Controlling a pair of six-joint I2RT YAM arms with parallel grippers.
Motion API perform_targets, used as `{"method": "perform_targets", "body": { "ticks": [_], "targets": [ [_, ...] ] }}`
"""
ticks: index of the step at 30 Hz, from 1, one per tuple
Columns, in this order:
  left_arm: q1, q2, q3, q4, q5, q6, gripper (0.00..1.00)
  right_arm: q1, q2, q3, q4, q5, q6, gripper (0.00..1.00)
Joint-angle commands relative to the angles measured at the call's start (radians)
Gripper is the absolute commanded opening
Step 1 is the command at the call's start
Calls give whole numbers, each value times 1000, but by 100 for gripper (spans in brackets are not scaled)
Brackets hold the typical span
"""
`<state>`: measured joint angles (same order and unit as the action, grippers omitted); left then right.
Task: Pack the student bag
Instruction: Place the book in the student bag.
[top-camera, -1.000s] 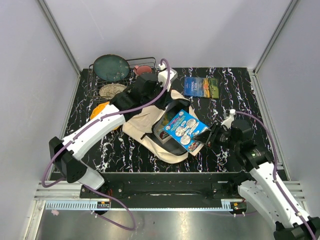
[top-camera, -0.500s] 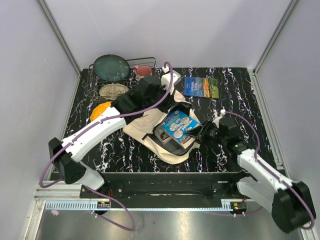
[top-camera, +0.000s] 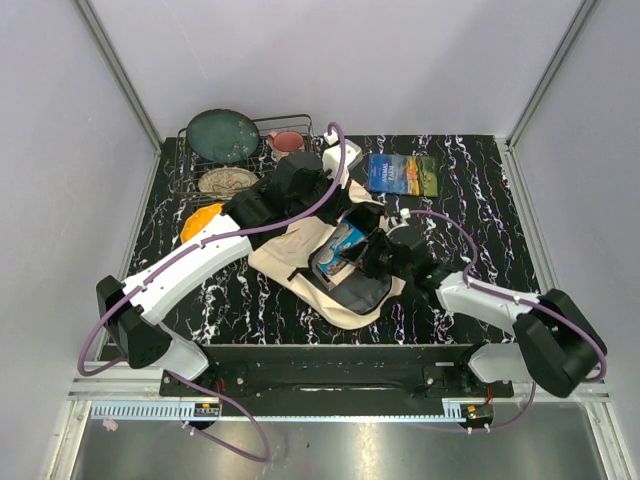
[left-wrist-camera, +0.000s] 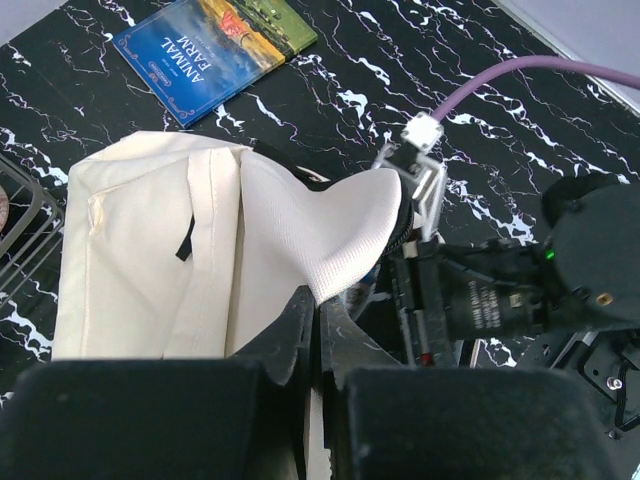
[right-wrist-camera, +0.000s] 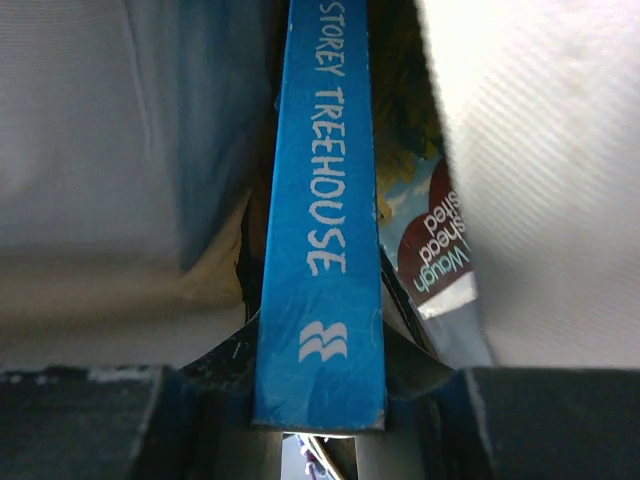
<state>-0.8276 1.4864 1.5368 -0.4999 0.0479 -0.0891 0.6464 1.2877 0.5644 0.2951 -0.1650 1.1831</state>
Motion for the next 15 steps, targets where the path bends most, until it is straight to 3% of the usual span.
{"method": "perform_targets", "body": {
  "ticks": [1,12,14,15],
  "targets": [
    [-13,-71,54,185,12,-31,0,41,87,84,165,116,1,11],
    [-15,-101,16,201,-14,-38,0,121,387,161,420,301,88,15],
    [-15,-107,6,199,-19,-37,0,127,395,147,437,326,96,23],
    [-15,-110,2,199,-23,-35,0,128,391,143,435,329,90,35]
  ]
}}
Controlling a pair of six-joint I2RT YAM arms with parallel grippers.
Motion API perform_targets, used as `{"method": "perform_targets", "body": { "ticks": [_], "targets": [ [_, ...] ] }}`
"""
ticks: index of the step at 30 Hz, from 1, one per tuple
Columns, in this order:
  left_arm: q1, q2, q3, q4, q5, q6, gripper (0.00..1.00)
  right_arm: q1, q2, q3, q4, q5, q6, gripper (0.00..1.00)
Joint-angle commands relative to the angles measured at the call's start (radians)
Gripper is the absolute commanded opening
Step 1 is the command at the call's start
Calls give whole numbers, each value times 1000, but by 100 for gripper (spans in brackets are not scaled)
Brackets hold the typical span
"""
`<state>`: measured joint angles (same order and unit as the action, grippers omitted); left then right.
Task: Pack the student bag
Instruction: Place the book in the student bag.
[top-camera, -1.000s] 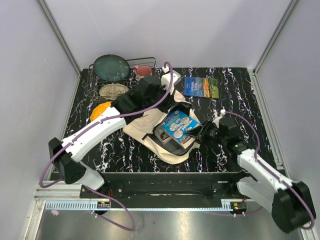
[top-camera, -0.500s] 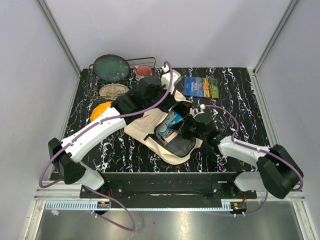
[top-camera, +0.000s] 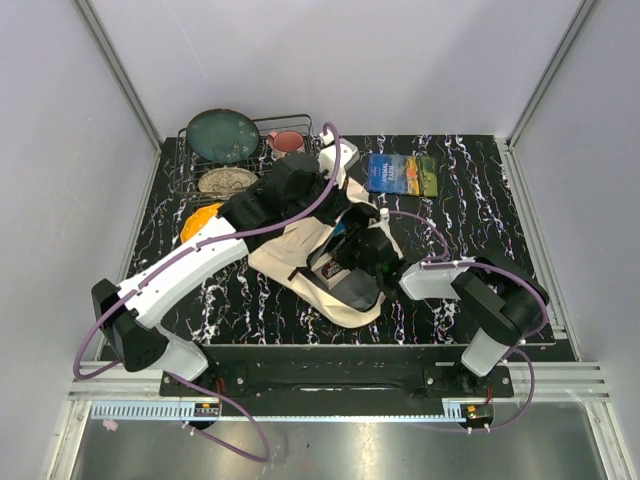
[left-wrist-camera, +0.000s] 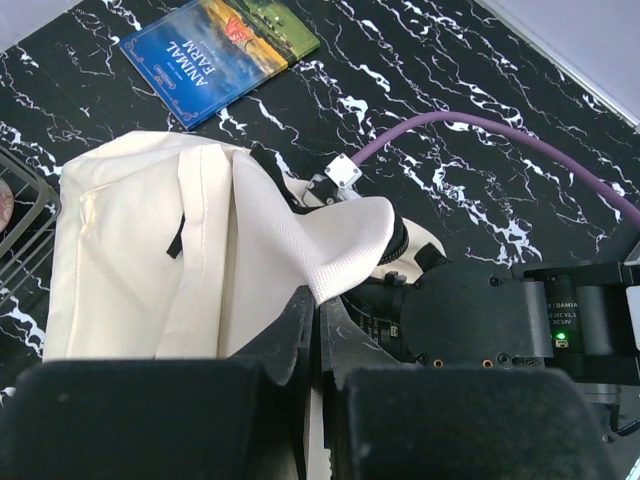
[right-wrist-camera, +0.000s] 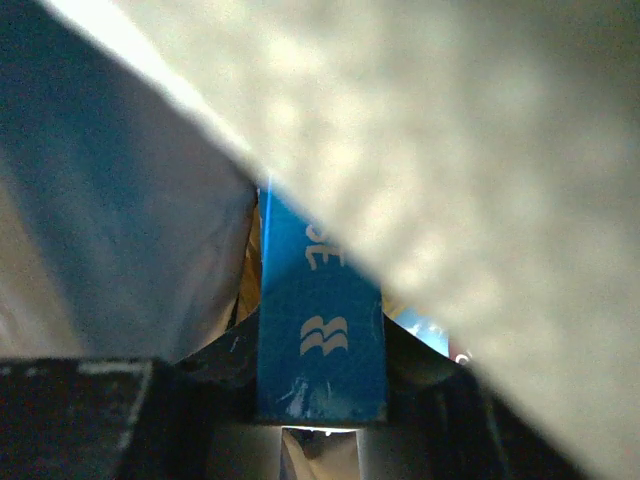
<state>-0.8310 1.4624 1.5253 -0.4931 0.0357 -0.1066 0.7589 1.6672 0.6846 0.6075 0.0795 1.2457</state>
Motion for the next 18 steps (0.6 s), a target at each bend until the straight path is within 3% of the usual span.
{"method": "perform_targets", "body": {
  "ticks": [1,4,7,12,18],
  "targets": [
    [-10,-89,9,192,-14,-15,0,14,0,21,107,86,15,39],
    [-10,-100,-11,199,-28,-10,0,14,-56,-5,48,101,-21,57],
    [-10,-103,-24,199,-34,-2,0,14,-135,-36,-23,112,-69,68],
    [-7,-105,-40,195,-33,2,0,14,-274,-43,-202,105,-144,75],
    [0,-106,-56,195,-60,1,0,14,-450,-48,-455,129,-213,76]
  ]
}}
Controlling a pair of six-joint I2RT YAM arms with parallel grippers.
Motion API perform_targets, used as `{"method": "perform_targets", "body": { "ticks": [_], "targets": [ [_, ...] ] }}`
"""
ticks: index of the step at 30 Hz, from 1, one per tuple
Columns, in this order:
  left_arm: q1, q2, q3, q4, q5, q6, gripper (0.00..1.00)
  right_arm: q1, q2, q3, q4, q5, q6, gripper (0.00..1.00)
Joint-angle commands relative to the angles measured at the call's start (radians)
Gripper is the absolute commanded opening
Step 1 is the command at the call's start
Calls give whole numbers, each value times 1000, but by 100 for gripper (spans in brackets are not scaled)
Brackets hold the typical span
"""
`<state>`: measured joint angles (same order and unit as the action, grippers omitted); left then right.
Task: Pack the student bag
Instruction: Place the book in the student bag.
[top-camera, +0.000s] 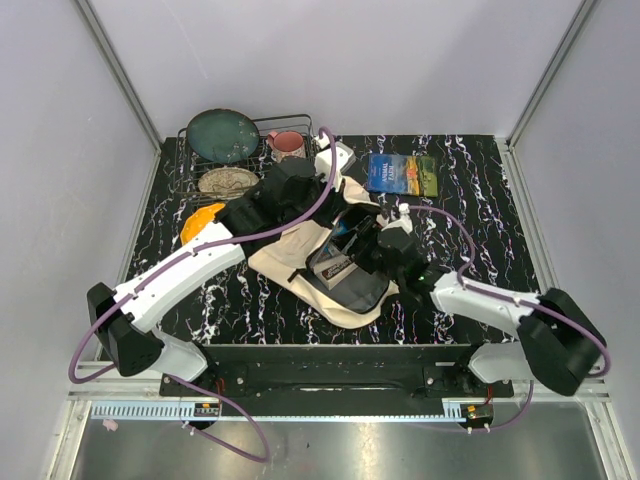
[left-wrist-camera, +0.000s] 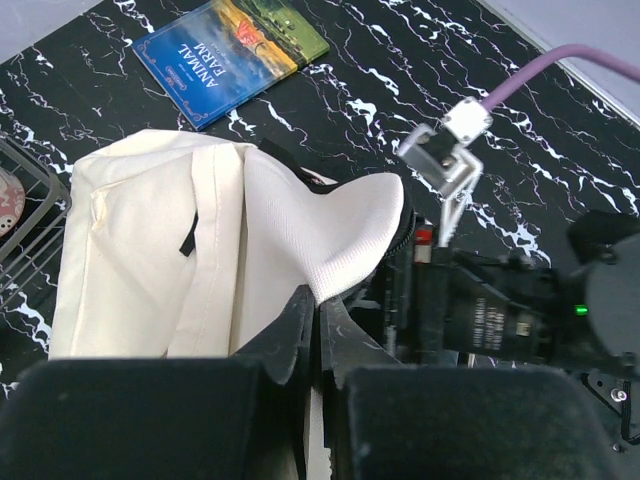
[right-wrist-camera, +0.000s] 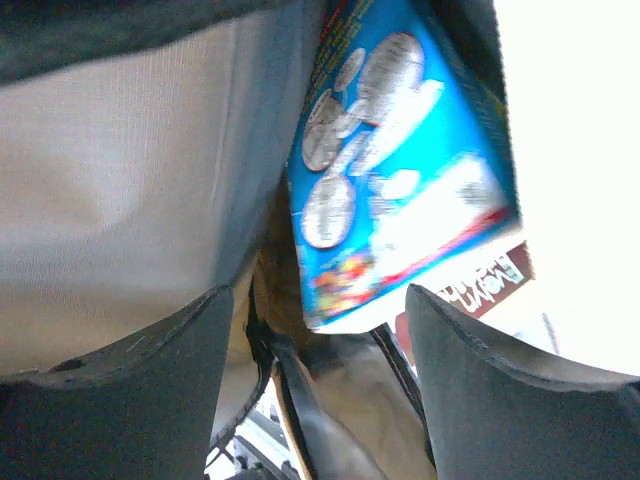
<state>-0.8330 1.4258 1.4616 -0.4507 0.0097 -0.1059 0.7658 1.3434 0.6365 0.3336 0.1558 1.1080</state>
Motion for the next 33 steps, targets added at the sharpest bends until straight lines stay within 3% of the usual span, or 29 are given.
{"method": "perform_targets", "body": {
  "ticks": [1,7,10,12,13,14,15,20,24,25,27,28,30,31,33],
  "targets": [
    [3,-71,8,152,-34,0,0,7,-156,-12,-194,60,-85,76],
    [8,-73,6,152,-31,-5,0,9,-479,-60,-416,198,-120,76],
    [8,-77,-6,170,-28,-14,12,9,-665,-58,-550,348,-123,77],
    [8,-82,-21,187,-28,-17,35,9,-775,-54,-641,425,-122,81],
    [8,-85,-26,199,-25,-20,69,7,-806,-54,-663,495,-120,87],
    [8,-88,-35,205,-27,-23,87,7,-831,-55,-679,528,-126,89],
    [8,-90,-40,210,-30,-28,99,7,-863,-55,-702,559,-135,91],
    [8,-139,-84,237,-33,-52,99,6,-802,59,-811,766,-206,99],
    [8,-202,-147,283,-28,-63,99,-60,-522,230,-878,737,-424,100],
    [8,-226,-161,302,-30,-69,99,-100,-473,271,-912,676,-444,100],
    [9,-248,-191,313,-28,-75,99,-314,-352,356,-923,505,-496,100],
    [9,-263,-198,313,-30,-80,99,-386,-319,373,-915,317,-523,100],
    [9,-280,-217,310,-25,-84,99,-553,-232,397,-842,149,-545,100],
    [9,-294,-224,300,-28,-89,99,-583,-199,410,-829,67,-556,100],
    [9,-309,-239,291,-28,-94,99,-612,-98,459,-792,54,-560,100]
  ]
}}
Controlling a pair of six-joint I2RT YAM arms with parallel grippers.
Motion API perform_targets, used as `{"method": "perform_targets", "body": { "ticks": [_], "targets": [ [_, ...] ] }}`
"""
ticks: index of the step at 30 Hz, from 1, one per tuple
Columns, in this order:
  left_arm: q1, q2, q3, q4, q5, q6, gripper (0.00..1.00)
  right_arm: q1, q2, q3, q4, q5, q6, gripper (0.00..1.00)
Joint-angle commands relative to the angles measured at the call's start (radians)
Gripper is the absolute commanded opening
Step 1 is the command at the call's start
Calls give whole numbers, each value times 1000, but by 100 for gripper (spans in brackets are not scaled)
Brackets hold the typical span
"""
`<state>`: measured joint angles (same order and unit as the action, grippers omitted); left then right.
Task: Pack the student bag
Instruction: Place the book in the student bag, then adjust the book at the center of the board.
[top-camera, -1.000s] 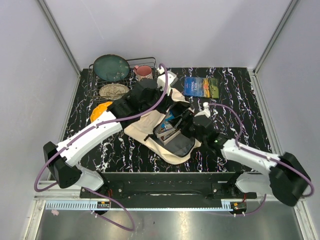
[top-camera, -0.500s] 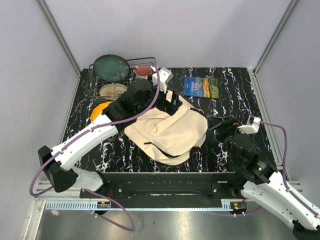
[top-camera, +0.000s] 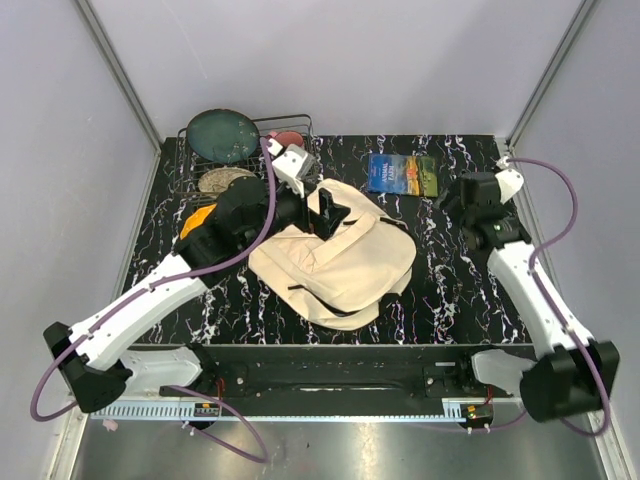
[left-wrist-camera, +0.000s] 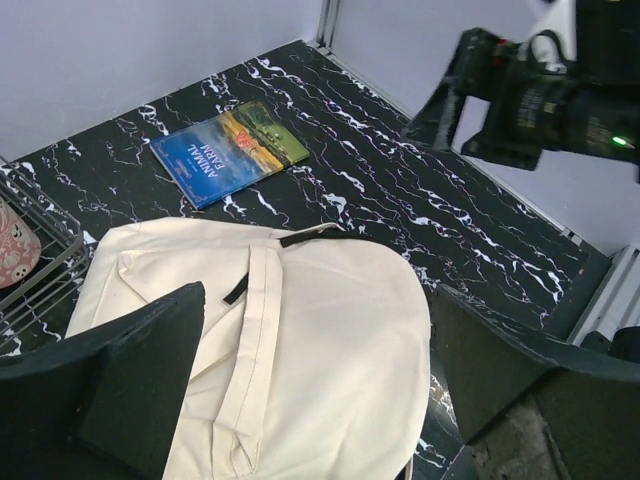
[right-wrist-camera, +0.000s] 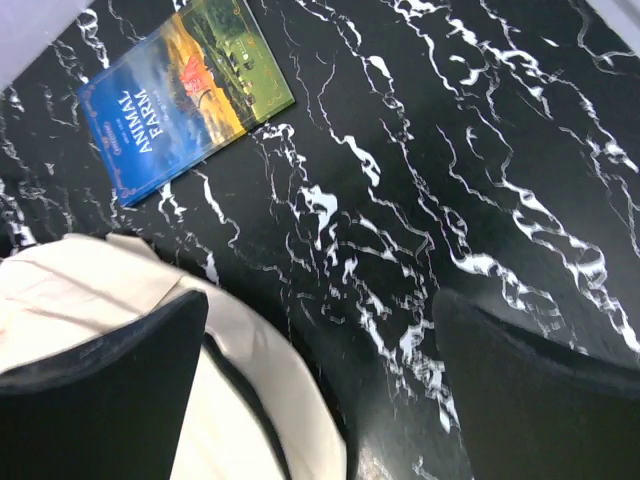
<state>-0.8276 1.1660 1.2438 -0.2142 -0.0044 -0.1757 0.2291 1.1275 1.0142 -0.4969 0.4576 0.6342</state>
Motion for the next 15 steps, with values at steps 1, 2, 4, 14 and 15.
{"method": "perform_targets", "body": {
  "ticks": [1,2,4,14,15],
  "targets": [
    [4,-66,-32,38,-19,-27,99,-83,159,102,50,-270,-108,100],
    [4,-74,-37,32,-20,-27,99,-92,201,159,46,-273,-114,100],
    [5,-101,-50,15,-29,-25,99,-131,323,239,46,-302,-122,100],
    [7,-178,-127,30,-69,10,99,-339,727,426,205,-582,-87,95],
    [8,-178,-127,26,-68,15,99,-343,776,441,225,-600,-90,94]
  ]
}}
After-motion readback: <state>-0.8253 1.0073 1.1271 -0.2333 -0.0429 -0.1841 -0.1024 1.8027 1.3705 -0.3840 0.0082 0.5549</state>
